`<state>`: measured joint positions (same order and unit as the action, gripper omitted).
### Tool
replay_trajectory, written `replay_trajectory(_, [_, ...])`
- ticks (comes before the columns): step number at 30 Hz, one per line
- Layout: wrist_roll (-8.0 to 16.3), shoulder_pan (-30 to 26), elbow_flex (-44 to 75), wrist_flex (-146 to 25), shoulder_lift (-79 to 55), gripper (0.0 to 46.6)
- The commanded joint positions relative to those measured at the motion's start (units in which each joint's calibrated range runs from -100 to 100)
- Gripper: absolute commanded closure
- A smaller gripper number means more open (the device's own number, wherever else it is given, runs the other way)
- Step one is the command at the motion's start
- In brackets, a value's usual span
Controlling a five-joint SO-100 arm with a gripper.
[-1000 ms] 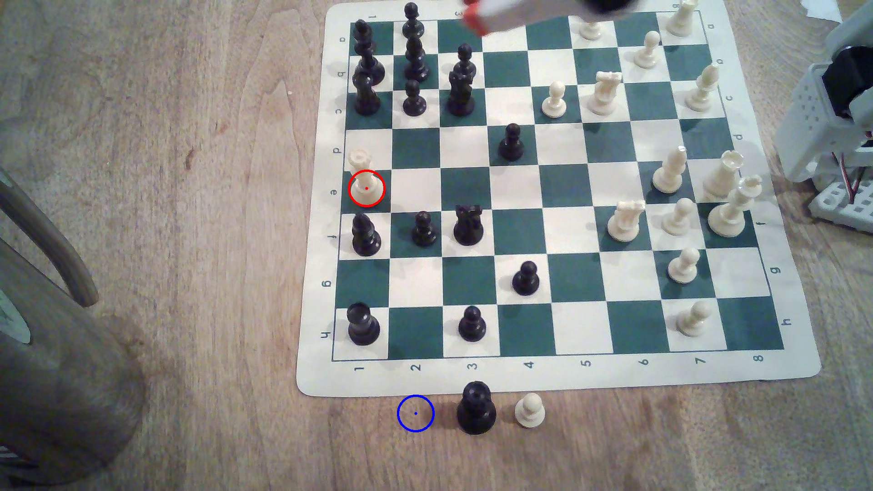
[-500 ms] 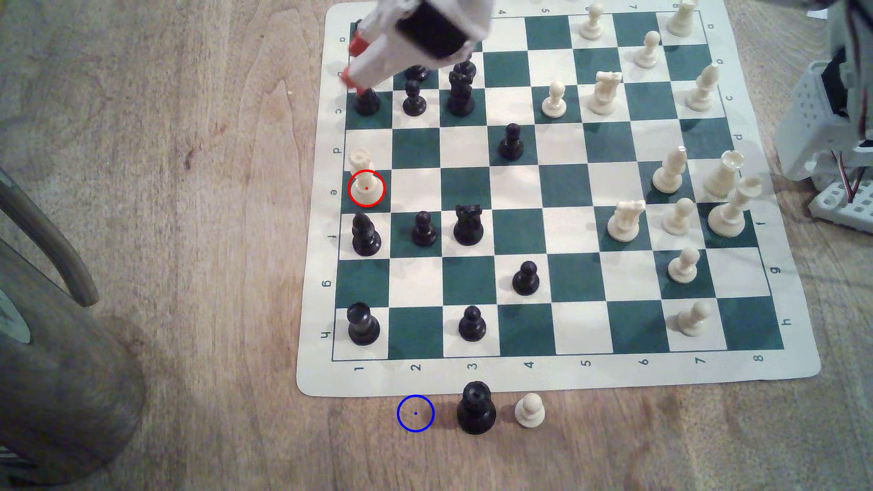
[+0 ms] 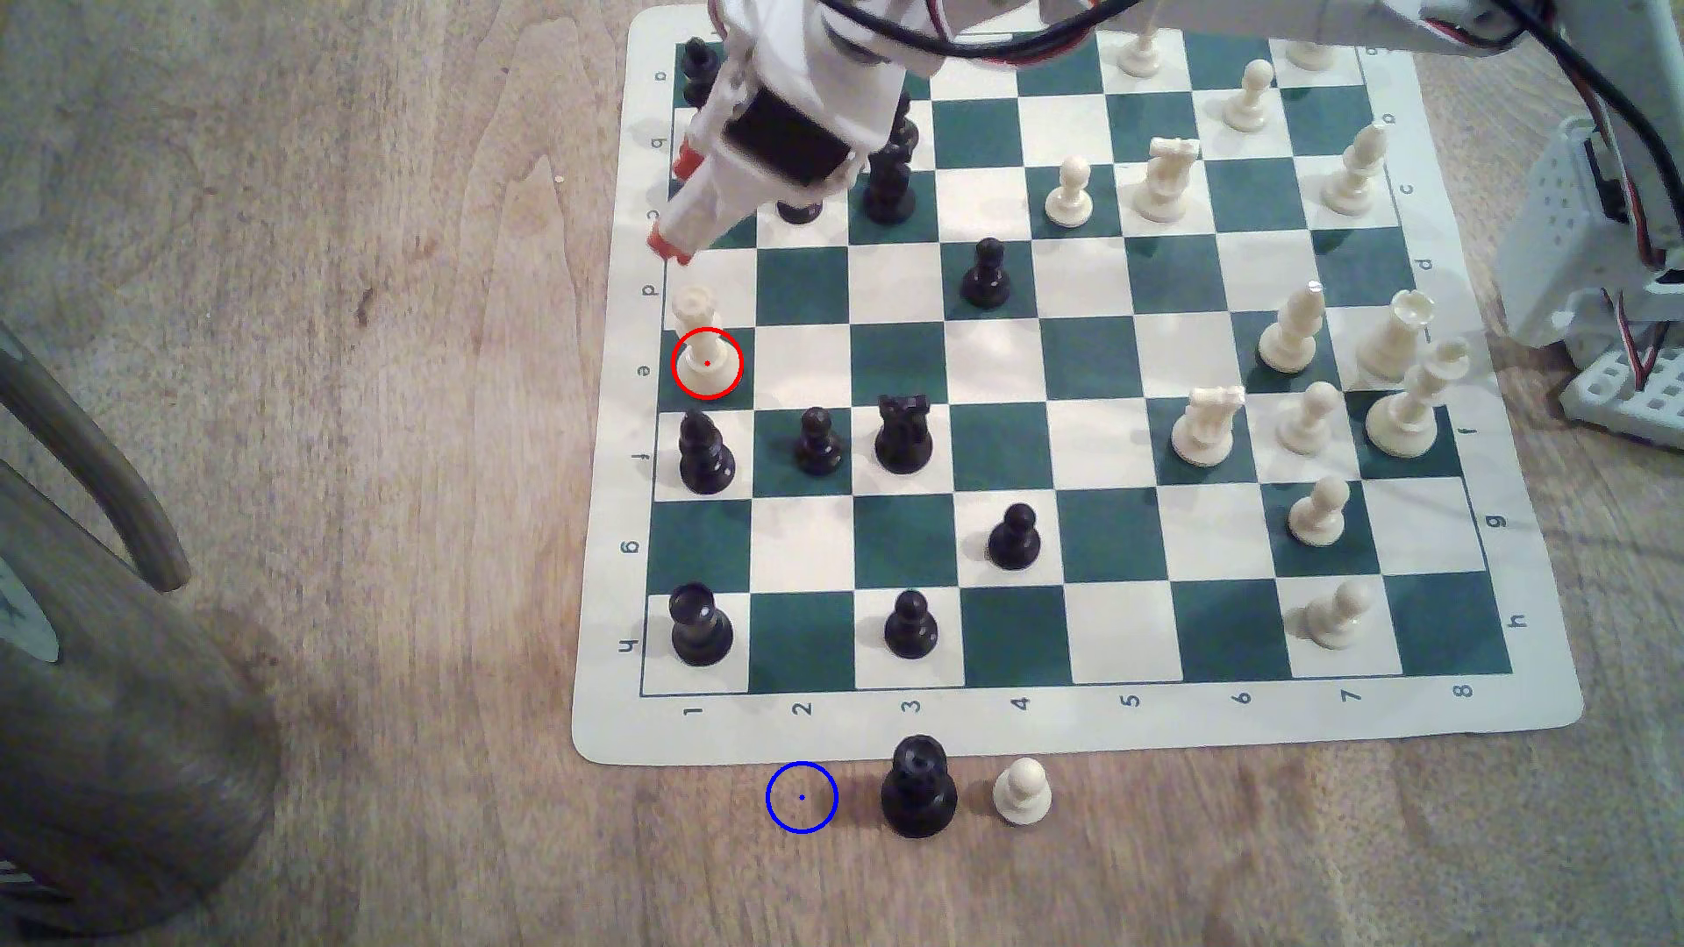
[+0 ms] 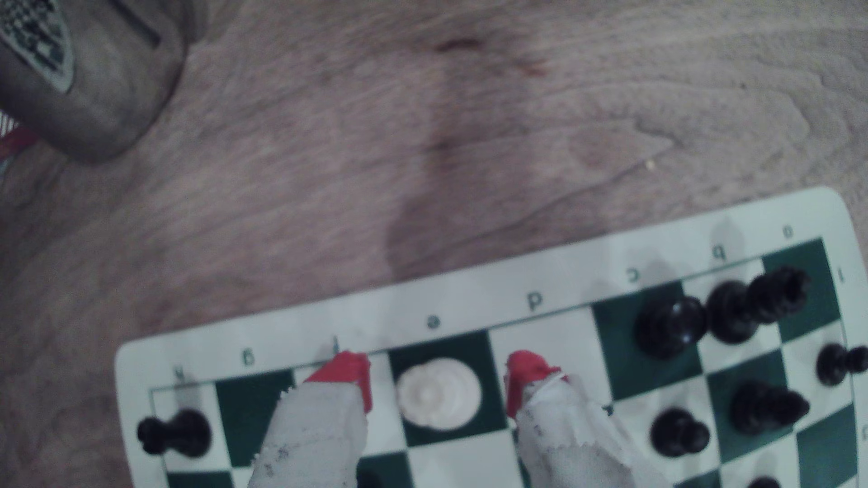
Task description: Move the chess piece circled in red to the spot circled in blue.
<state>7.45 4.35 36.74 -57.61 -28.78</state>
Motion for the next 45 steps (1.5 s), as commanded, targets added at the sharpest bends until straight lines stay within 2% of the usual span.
replay_trajectory(1, [0.3,-0.6,5.0,2.0,0.7,29.3])
replay_trajectory(15, [1.7,-1.3,3.9,3.1,-2.5,28.0])
replay_trajectory(45, [1.9,-1.9,-0.7,5.0,-4.9,28.5])
